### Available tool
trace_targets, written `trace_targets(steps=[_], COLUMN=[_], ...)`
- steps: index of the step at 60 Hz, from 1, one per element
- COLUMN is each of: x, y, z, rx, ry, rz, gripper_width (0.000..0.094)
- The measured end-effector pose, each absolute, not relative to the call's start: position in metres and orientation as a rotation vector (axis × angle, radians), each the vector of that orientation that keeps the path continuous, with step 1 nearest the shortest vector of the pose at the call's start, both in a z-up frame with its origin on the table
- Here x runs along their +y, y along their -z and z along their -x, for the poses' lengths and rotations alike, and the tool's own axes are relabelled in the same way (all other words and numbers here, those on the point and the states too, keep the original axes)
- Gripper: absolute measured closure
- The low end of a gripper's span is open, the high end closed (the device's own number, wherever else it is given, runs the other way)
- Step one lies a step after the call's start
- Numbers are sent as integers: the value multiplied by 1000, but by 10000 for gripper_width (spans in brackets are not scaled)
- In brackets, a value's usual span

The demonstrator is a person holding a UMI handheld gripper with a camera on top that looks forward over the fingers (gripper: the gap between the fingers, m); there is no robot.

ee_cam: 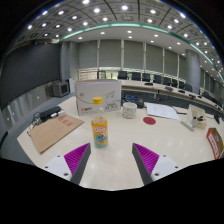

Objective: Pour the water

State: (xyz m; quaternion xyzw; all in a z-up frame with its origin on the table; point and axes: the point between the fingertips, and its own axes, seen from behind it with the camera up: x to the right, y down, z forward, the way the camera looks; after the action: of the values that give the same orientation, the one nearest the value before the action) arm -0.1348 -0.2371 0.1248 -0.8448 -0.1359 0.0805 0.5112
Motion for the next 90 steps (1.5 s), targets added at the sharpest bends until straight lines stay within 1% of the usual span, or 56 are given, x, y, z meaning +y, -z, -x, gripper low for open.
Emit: trace_targets(steps=[7,14,16,19,22,24,27,28,33,39,45,50,53,59,60,67,73,80,85,86,90], x=[-194,-143,-130,-113,-100,-92,-84,-81,-76,-73,-70,-59,-49,-30,-16,19,52,85,109,105,125], y=[-99,-84,-80,-74,-69,-67,-66,-66,-67,-70,-83,-107,-125,-172,-171,-210,-221,-220,-210,-213,-200], z=[189,216,221,225,228,230,228,227,228,227,242,258,270,299,294,307,304,291,285,282,281], rx=[-322,-234,-217,-193,-174,-164,-138,-131,-121,-90,-82,-35,31,186,208,403,559,728,846,861,966], ry=[-189,-156,-149,-131,-123,-120,-98,-91,-84,-61,-133,-270,-405,-715,-770,-1160,-1421,-1661,-1808,-1845,-1950], rz=[2008,1978,1974,1970,1965,1958,1951,1946,1925,1919,1929,1916,1900,1852,1841,1769,1729,1667,1619,1611,1576], gripper_width=[78,80,94,138,210,274,403,421,457,529,531,531,531,531,532,533,532,533,531,534,533])
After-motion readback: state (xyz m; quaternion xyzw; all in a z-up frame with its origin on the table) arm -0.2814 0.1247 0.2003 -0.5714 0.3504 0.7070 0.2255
